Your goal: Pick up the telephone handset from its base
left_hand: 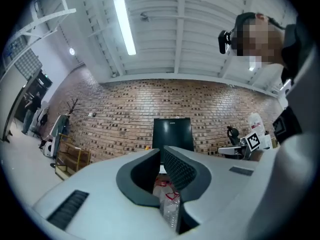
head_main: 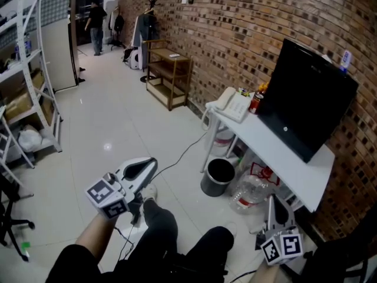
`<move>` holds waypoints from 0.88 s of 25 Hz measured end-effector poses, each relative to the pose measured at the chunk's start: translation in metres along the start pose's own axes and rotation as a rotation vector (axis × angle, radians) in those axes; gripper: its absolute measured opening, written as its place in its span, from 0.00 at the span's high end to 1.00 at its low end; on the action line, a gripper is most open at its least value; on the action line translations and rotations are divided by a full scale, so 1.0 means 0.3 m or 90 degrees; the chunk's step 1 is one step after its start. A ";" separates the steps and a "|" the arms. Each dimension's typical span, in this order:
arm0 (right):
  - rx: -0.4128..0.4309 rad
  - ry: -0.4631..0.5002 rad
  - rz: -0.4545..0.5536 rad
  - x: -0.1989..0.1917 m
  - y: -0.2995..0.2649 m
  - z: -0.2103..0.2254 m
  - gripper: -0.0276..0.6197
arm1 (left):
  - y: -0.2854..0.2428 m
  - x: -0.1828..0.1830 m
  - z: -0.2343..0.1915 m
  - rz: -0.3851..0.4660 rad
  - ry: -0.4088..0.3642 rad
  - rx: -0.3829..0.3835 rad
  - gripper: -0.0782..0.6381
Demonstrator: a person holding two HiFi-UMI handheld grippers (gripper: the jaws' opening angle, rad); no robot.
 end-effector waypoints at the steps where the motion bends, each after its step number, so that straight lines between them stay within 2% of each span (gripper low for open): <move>1: 0.001 -0.003 0.001 -0.006 -0.012 0.005 0.95 | -0.015 -0.011 0.000 0.001 -0.003 -0.004 0.86; 4: 0.008 -0.014 -0.004 -0.030 -0.062 0.015 0.95 | -0.065 -0.053 -0.015 -0.002 -0.012 -0.011 0.86; 12: 0.017 -0.021 -0.033 -0.080 -0.267 0.094 0.95 | -0.264 -0.147 -0.089 -0.005 0.014 -0.040 0.86; 18: 0.021 -0.011 -0.026 -0.048 -0.375 0.158 0.95 | -0.440 -0.164 -0.137 -0.010 0.000 -0.085 0.86; 22: 0.016 -0.007 -0.016 -0.025 -0.444 0.223 0.95 | -0.535 -0.174 -0.188 -0.004 0.034 -0.101 0.86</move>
Point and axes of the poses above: the fingertips, and each gripper's own axes: y backward along the fingers, z to its right, x out of its top, the point moved 7 cm from there along y, backward along the fingers, and after that the axes turned 9 degrees about -y, right-handed, at the moved point
